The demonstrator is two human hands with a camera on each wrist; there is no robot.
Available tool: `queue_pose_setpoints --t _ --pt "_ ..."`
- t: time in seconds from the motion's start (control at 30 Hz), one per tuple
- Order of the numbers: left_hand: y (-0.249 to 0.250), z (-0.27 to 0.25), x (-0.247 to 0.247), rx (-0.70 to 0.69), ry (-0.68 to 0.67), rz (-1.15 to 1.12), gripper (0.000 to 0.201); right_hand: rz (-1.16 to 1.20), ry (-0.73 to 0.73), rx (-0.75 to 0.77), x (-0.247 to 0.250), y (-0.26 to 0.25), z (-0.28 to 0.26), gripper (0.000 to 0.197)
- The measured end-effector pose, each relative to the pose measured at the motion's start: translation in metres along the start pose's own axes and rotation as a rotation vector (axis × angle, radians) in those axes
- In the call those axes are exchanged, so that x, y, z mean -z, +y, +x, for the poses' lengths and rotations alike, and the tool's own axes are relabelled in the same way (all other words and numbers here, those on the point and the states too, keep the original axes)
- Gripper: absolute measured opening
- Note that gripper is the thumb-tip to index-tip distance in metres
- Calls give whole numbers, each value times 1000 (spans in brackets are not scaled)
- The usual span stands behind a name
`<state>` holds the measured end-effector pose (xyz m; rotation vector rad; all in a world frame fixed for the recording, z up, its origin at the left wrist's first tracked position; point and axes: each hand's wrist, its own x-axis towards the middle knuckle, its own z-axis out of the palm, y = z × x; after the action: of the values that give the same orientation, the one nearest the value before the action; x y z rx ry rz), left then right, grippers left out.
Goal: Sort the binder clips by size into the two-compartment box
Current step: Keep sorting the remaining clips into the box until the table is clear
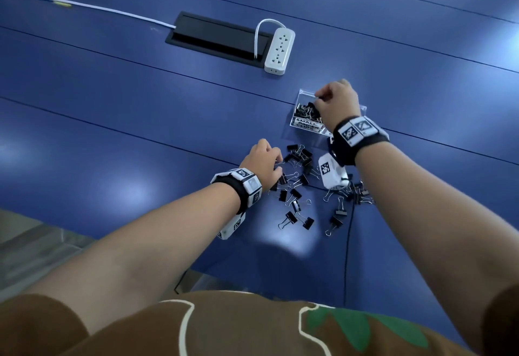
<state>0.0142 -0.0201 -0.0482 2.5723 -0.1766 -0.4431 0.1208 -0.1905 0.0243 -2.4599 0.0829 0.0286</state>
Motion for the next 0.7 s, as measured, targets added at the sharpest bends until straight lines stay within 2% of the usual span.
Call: queue_pose_setpoints --t 0.1,0.2,0.3,0.4,0.53,0.7 --pt "7 10 2 -39 -20 50 23 -57 -52 20 -6 6 2 11" --pt "13 20 2 -41 -63 90 31 -69 -73 97 -17 16 -20 10" --pt "16 26 1 -14 -76 97 31 -162 -252 125 -34 30 -50 16" --pt "18 28 -2 -16 -76 134 25 -252 -430 38 -46 47 -72 37" --pt "19 27 -5 -34 -66 129 22 -138 -343 -29 -46 62 -86 25" --pt "20 26 -4 -96 -72 183 26 172 -266 -255 -33 76 -93 16"
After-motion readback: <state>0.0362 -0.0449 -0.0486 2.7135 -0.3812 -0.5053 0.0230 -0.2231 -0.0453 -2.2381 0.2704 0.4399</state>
